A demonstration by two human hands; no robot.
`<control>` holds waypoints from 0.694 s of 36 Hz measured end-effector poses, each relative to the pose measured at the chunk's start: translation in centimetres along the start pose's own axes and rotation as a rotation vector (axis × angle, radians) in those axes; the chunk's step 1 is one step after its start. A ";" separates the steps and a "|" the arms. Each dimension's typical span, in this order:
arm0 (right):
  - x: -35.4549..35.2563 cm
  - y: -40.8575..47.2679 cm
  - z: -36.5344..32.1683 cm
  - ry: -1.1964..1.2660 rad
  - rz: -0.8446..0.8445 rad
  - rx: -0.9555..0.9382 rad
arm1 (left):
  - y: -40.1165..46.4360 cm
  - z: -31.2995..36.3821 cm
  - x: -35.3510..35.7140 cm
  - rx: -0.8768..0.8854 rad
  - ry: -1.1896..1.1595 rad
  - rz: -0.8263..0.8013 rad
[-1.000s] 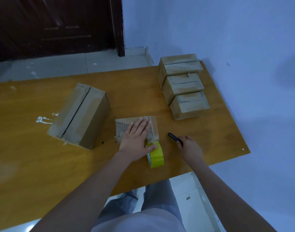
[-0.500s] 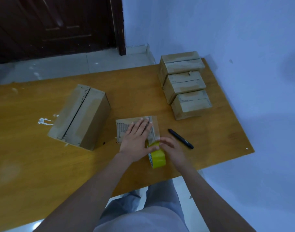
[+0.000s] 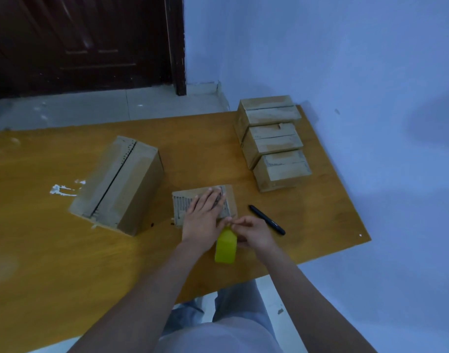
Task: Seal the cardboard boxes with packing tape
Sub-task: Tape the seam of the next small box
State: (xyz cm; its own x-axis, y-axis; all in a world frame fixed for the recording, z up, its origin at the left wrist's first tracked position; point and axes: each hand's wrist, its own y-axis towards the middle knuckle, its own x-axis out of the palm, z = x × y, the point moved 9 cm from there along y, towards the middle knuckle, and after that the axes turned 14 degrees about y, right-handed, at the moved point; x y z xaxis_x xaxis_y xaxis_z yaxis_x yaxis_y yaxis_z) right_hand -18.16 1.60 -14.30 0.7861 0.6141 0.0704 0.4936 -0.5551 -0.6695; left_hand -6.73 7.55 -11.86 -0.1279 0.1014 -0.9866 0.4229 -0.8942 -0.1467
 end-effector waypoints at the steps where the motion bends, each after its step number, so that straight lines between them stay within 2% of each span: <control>1: -0.1 0.0 0.1 0.005 0.014 0.011 | 0.0 -0.1 -0.1 -0.005 -0.010 0.008; 8: -1.9 -0.9 1.3 0.033 0.063 0.040 | -0.1 -0.4 -0.5 -0.006 0.046 0.198; 16: -3.2 -1.9 1.5 0.021 0.069 0.038 | -0.3 -0.3 -0.5 0.022 0.056 0.265; 25: -4.1 -2.6 -0.1 -0.004 0.094 -0.016 | -0.4 -1.5 -0.4 0.090 -0.090 0.162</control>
State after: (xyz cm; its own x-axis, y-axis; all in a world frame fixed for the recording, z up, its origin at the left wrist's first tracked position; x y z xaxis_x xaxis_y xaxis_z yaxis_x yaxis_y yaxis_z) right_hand -22.64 0.44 -12.76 0.8278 0.5610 0.0050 0.4238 -0.6194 -0.6609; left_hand -5.45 8.51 -11.48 -0.1456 -0.0826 -0.9859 0.3632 -0.9314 0.0244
